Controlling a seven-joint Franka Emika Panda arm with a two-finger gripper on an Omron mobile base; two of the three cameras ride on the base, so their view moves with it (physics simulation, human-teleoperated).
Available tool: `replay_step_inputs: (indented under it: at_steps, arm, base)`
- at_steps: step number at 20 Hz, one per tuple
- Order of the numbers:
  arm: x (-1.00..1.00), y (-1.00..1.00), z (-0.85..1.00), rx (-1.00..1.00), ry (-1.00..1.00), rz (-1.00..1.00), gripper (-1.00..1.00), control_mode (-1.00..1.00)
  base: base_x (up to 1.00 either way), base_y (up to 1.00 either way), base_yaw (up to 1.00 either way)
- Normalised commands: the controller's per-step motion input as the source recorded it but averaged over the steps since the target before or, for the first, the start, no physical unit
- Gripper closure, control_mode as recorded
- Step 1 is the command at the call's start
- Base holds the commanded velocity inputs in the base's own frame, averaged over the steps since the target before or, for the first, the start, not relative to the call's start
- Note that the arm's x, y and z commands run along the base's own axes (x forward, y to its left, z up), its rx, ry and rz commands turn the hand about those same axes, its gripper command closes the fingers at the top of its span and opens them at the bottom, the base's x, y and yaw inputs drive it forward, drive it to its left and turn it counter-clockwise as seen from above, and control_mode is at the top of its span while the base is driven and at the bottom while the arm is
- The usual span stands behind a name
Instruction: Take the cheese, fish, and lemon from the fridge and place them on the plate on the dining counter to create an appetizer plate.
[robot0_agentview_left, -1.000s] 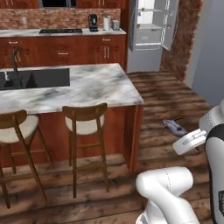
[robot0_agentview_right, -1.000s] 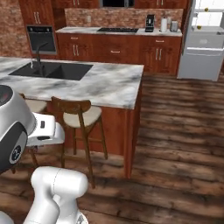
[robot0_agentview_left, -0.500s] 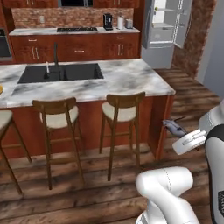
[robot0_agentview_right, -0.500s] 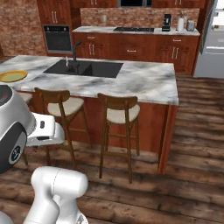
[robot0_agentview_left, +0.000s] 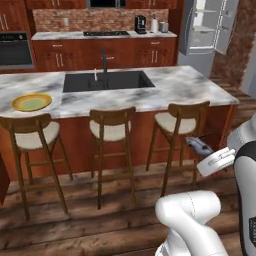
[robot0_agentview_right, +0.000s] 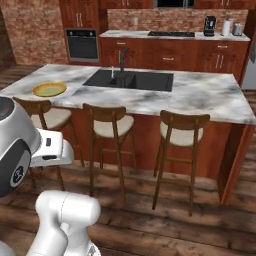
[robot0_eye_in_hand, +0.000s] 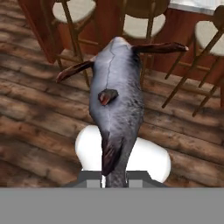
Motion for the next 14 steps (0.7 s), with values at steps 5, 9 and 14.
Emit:
replay_step_inputs:
  at_steps: [5,9,14]
  arm:
    - [0.00,0.00,0.00,0.00,0.00,0.00,1.00,1.00]
    - [0.00,0.00,0.00,0.00,0.00,0.00,1.00,1.00]
    - [0.00,0.00,0.00,0.00,0.00,0.00,1.00,1.00]
  base:
    - [0.01,1.00,-0.02]
    - [0.16,1.00,-0.02]
    - [0.42,1.00,-0.01]
